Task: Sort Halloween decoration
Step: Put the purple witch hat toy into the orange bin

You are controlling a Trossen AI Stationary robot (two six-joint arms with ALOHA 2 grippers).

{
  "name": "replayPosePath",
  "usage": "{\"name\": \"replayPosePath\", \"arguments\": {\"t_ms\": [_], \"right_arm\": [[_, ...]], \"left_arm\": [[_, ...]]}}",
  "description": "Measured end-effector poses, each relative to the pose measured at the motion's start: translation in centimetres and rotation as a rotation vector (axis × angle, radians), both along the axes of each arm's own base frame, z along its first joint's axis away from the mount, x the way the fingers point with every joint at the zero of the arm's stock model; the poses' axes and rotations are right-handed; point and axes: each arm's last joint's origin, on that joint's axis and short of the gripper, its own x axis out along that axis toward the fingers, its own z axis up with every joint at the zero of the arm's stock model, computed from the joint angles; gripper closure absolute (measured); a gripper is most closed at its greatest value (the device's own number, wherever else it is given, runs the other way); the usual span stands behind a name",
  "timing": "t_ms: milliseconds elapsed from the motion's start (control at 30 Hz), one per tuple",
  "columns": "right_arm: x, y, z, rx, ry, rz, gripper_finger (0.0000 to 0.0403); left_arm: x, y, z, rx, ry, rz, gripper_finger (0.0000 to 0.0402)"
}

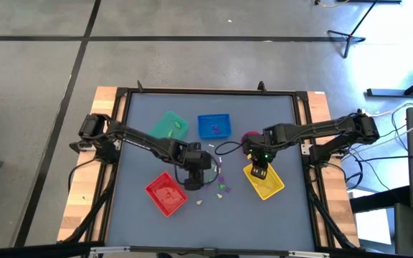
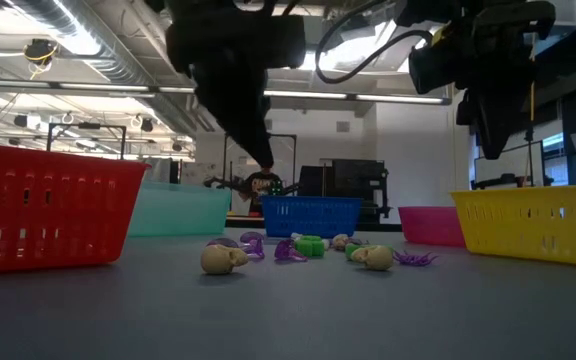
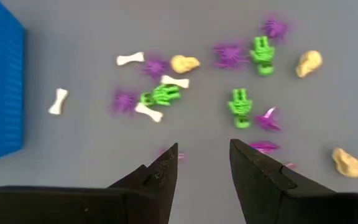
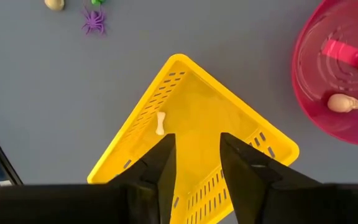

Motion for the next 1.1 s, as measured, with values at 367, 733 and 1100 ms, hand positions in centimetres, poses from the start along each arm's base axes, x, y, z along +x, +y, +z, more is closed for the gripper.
{"name": "replayPosePath", "arguments": {"t_ms": [367, 733, 1100], "right_arm": [[0.1, 0.0, 0.0, -0.001, -0.015, 0.001, 0.0278], [0.4, 0.0, 0.1, 0.0, -0.04, 0.002, 0.0278], [0.4, 0.0, 0.1, 0.0, -0.045, 0.002, 0.0278]], "left_arm": [[-1.1, 2.3, -3.0, 0.019, 0.035, 0.048, 0.0271], [-1.2, 2.9, -3.8, -0.01, 0.002, 0.053, 0.0271], [-0.5, 2.8, -6.1, -0.018, 0.034, 0.065, 0.0271]]}}
